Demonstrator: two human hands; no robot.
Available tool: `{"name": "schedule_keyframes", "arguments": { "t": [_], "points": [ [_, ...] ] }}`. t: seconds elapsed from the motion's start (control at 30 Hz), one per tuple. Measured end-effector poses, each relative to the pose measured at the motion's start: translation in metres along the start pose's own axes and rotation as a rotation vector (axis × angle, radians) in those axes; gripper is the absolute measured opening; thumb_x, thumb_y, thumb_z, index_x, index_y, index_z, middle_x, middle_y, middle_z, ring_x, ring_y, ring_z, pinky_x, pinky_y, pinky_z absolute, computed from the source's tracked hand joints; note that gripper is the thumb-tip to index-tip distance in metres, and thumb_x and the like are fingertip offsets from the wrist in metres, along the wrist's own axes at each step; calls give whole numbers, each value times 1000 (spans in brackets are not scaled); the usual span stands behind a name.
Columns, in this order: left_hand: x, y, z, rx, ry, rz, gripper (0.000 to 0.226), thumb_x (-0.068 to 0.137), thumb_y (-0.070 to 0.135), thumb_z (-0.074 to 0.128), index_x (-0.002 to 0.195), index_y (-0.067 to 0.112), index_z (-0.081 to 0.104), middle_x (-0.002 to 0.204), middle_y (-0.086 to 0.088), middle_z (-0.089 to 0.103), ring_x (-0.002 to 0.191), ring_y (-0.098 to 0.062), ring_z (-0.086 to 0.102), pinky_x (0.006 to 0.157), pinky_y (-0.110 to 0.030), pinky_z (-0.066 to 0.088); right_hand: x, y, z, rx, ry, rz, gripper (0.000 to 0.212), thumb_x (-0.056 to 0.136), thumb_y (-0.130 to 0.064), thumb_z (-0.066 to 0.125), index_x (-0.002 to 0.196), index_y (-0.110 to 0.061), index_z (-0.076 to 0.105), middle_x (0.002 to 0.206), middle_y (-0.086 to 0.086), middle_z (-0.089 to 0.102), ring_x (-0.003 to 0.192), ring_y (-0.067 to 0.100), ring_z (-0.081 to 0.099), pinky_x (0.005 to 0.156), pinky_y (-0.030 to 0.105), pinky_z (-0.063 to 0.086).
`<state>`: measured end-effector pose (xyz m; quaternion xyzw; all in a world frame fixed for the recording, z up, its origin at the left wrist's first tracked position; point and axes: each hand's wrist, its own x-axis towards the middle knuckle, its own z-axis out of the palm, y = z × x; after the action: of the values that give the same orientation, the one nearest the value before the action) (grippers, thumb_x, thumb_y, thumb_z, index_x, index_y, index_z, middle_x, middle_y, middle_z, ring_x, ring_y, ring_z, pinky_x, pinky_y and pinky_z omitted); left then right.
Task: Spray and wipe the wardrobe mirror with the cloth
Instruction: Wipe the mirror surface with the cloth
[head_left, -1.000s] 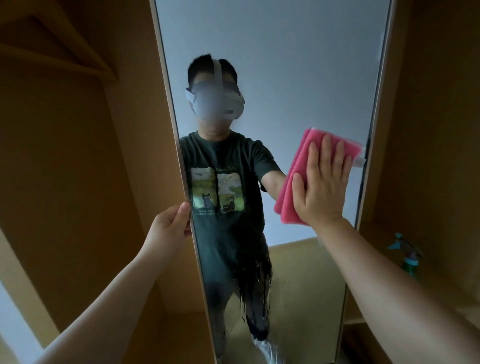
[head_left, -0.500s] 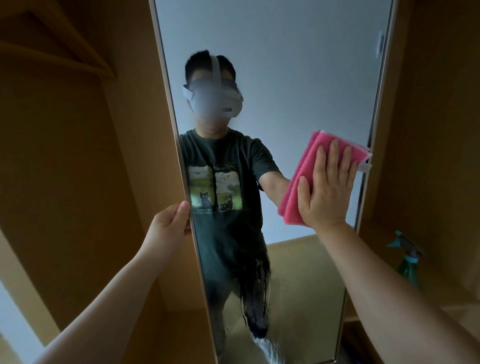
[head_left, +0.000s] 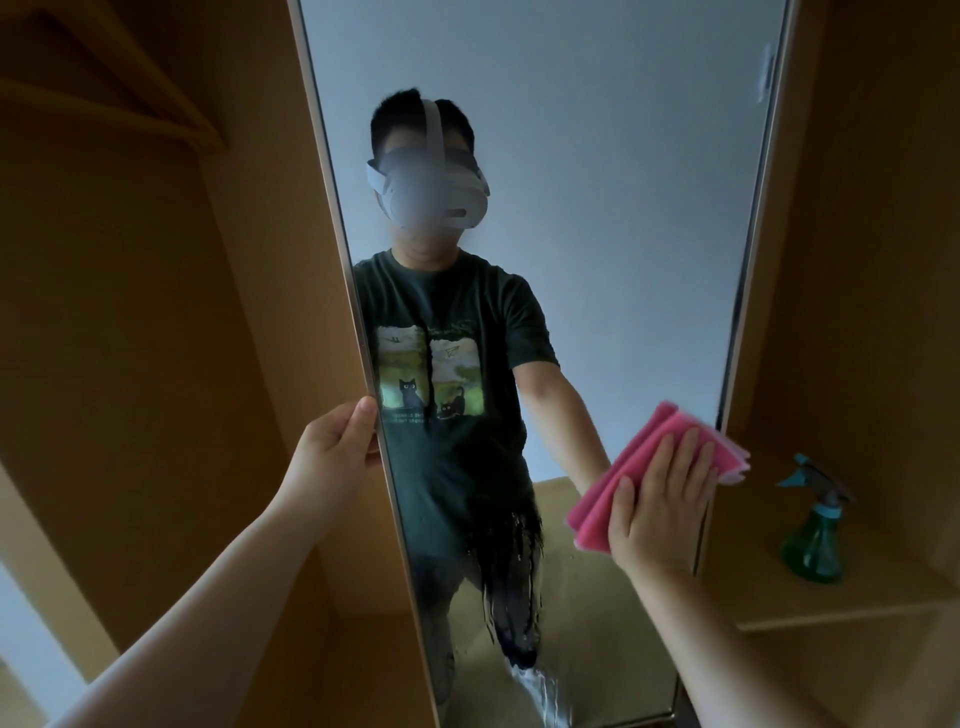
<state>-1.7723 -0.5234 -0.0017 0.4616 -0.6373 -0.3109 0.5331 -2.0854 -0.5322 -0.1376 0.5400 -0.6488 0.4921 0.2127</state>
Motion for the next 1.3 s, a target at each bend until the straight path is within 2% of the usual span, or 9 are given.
{"name": "schedule_keyframes", "arguments": {
  "t": [0.27,0.43,0.5,0.67,0.83,1.07,1.2,1.27,1.3],
  "points": [
    [-2,-3,3,-24,3,-3,37,101,42,37,96,27,71,93,4,76,87,-10,72,76,-25,54,-10,10,1,-41,-67,-30,68,100,-47,14,154,-11,-6,157,22,11,144,45,13,120,50,5],
    [-16,-19,13,-7,39,-75,41,103,41,34,82,37,68,72,17,70,66,2,65,58,-13,51,-11,17,-2,-76,-139,-35,71,99,-50,19,154,-13,-5,156,27,20,144,45,15,119,54,9],
    [-26,-35,18,-11,51,-136,37,102,44,35,89,36,68,79,12,72,74,-5,67,64,-19,53,-10,19,-4,-78,-181,-43,72,99,-52,18,154,-14,-6,156,27,20,144,46,15,119,56,9],
    [-47,-59,32,12,87,-188,41,102,44,34,132,30,57,132,10,60,118,-5,56,100,-37,47,-12,30,-4,-98,-223,-93,73,99,-55,19,155,-14,-4,162,17,3,148,37,-1,121,52,1],
    [-60,-68,47,38,150,-218,28,103,44,34,118,38,57,128,4,63,124,-18,54,110,-49,39,-11,37,1,-106,-203,-135,74,99,-55,19,155,-13,-3,162,10,-11,148,34,-10,120,49,-5],
    [-64,-92,54,-22,142,-252,47,103,46,30,134,22,56,132,-7,62,128,-29,51,112,-54,33,-12,34,-2,-102,-99,-187,73,99,-51,24,154,-14,-6,159,17,-1,147,38,-4,120,55,3],
    [-69,-119,59,-50,97,-234,59,95,64,28,123,24,61,121,-17,63,119,-36,54,102,-61,38,-15,36,4,-112,-30,-232,73,99,-48,26,154,-13,-6,159,16,-2,146,40,-1,119,58,6],
    [-70,-128,60,-1,113,-195,52,93,69,27,104,37,66,93,11,72,88,-6,66,79,-43,51,-12,40,10,-123,24,-272,72,99,-45,28,154,-10,-3,159,17,0,146,42,0,119,57,4],
    [-71,-133,61,15,119,-180,47,93,66,27,94,39,65,77,19,68,71,3,60,69,-34,47,-11,42,13,-123,60,-291,72,100,-44,29,154,-7,0,159,21,4,146,44,2,119,57,4]
  ]
}}
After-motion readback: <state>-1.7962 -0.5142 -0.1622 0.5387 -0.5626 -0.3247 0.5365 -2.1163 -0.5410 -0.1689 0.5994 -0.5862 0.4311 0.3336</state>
